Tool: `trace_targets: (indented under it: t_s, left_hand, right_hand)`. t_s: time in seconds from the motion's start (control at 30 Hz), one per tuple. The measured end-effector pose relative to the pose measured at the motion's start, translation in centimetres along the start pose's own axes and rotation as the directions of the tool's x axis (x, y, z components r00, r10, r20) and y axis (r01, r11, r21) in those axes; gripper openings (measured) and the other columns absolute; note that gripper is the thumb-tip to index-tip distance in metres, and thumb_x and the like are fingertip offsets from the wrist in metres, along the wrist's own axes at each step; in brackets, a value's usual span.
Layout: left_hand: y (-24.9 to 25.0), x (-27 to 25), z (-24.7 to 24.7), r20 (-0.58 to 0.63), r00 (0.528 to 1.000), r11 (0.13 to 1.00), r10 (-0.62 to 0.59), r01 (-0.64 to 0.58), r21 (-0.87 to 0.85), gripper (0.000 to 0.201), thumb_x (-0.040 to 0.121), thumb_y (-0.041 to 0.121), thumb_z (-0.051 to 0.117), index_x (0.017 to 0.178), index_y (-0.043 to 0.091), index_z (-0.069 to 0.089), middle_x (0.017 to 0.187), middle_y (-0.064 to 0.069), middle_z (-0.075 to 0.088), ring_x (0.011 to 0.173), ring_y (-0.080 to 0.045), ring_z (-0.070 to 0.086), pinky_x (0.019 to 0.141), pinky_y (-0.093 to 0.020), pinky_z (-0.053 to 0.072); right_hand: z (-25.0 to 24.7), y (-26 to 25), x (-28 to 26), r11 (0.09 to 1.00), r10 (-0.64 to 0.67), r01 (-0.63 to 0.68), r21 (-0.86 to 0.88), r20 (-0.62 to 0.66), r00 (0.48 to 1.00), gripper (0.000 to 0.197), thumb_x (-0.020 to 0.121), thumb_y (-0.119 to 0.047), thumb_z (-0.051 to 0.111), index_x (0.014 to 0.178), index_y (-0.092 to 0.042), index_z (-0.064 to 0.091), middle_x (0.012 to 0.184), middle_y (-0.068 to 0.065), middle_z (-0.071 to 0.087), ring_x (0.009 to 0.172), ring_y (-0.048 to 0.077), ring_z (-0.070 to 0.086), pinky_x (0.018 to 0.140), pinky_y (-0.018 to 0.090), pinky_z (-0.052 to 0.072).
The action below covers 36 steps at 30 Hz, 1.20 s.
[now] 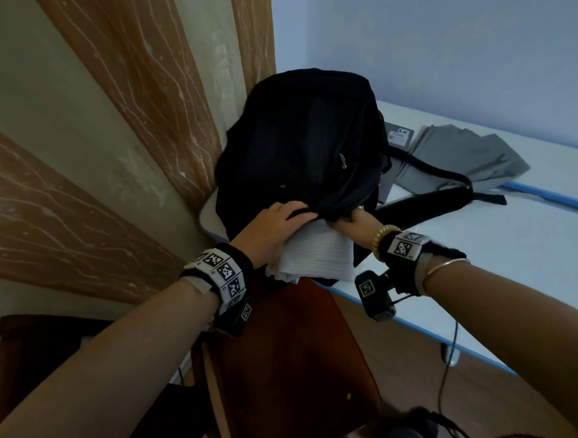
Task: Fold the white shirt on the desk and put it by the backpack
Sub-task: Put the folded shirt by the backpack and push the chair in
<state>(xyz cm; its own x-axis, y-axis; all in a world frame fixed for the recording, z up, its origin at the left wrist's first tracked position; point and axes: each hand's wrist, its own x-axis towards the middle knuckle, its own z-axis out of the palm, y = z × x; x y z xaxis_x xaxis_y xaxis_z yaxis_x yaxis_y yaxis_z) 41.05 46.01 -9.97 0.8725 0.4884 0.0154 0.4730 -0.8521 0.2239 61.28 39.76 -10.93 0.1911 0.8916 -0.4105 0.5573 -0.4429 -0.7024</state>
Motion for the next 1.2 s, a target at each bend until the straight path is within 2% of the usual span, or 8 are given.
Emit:
trace_targets:
  t_s: [0.13,0.23,0.33,0.6,0.8,0.97,1.1,1.2]
  left_hand:
    - [0.2,0.2,-0.2,0.043,0.958,0.935,-0.284,0.287,-0.207,0.041,0.092,0.014,0.054,0.131,0.018,0.042,0.123,-0.009,0.054,0.108,-0.023,0.055,0.093,-0.035,0.047]
    - [0.0,0.2,-0.5,-0.019,0.974,0.966,-0.226,0.222,-0.135,0.035,0.092,0.011,0.052,0.126,0.011,0.051,0.118,-0.010,0.058,0.107,-0.025,0.055,0.089,-0.034,0.044]
    - [-0.6,0.3,-0.9,-0.103,0.984,0.988,-0.145,0.139,-0.061,0.031,0.088,0.006,0.055,0.119,0.008,0.058,0.111,-0.009,0.063,0.102,-0.028,0.056,0.083,-0.036,0.044]
    - [-0.4,-0.1,-0.7,-0.150,0.982,0.988,-0.114,0.096,-0.122,0.031,0.088,0.002,0.054,0.119,0.004,0.059,0.112,-0.011,0.064,0.102,-0.028,0.057,0.087,-0.038,0.047]
    - [-0.4,0.3,-0.8,-0.270,0.958,0.988,-0.094,0.056,-0.146,0.032,0.082,-0.007,0.055,0.111,0.002,0.064,0.103,-0.012,0.068,0.094,-0.032,0.061,0.080,-0.041,0.052]
    - [-0.1,0.1,-1.4,-0.341,0.940,0.994,-0.031,-0.008,-0.112,0.030,0.084,-0.001,0.049,0.109,0.002,0.064,0.101,-0.011,0.069,0.089,-0.032,0.063,0.073,-0.036,0.049]
    - [-0.7,-0.3,-1.0,-0.295,0.955,0.988,-0.029,-0.017,-0.151,0.032,0.085,0.012,0.045,0.104,0.001,0.068,0.095,-0.013,0.071,0.084,-0.032,0.067,0.073,-0.035,0.052]
    - [-1.3,-1.1,1.1,-0.173,0.985,0.988,-0.009,-0.017,-0.152,0.029,0.076,-0.003,0.062,0.104,0.002,0.070,0.096,-0.014,0.072,0.083,-0.032,0.069,0.071,-0.041,0.058]
  right_hand:
    - [-0.2,0.6,-2.4,0.967,-0.058,0.009,-0.255,-0.185,0.981,0.050,0.084,-0.047,0.056,0.117,-0.009,0.056,0.122,0.006,0.046,0.101,0.022,0.056,0.083,0.030,0.047]
    - [0.7,0.0,-5.5,0.892,-0.290,0.185,-0.413,-0.207,0.934,0.057,0.085,-0.060,0.044,0.128,-0.023,0.048,0.130,-0.001,0.047,0.085,0.019,0.061,0.070,0.030,0.049]
    - [2.7,-0.2,-7.8,0.753,-0.432,0.360,-0.551,-0.002,0.902,0.072,0.079,-0.070,0.022,0.142,-0.037,0.031,0.151,-0.006,0.031,0.074,0.022,0.066,0.062,0.028,0.049]
    - [6.4,0.7,-6.5,0.690,-0.336,0.462,-0.557,0.318,0.886,0.084,0.087,-0.026,0.053,0.149,-0.035,-0.003,0.156,0.013,-0.019,0.102,0.032,0.063,0.092,0.040,0.046]
    - [7.1,-0.3,-2.8,0.760,-0.448,0.478,-0.441,0.178,0.876,0.077,0.085,-0.026,0.053,0.150,-0.016,0.013,0.155,0.021,0.008,0.114,0.039,0.053,0.101,0.051,0.040]
    - [6.0,-2.0,2.6,0.809,-0.321,0.337,-0.482,0.119,0.940,0.052,0.086,-0.025,0.054,0.132,-0.003,0.045,0.127,0.024,0.051,0.110,0.039,0.054,0.090,0.037,0.044]
    - [6.8,-1.9,3.5,0.788,-0.304,0.353,-0.503,0.181,0.935,0.046,0.092,-0.032,0.046,0.135,-0.013,0.046,0.139,0.017,0.048,0.128,0.032,0.044,0.109,0.038,0.033]
    - [7.2,-1.3,2.4,0.756,-0.318,0.406,-0.514,0.254,0.914,0.044,0.098,-0.033,0.039,0.138,-0.014,0.045,0.144,0.013,0.044,0.133,0.028,0.040,0.113,0.034,0.024]
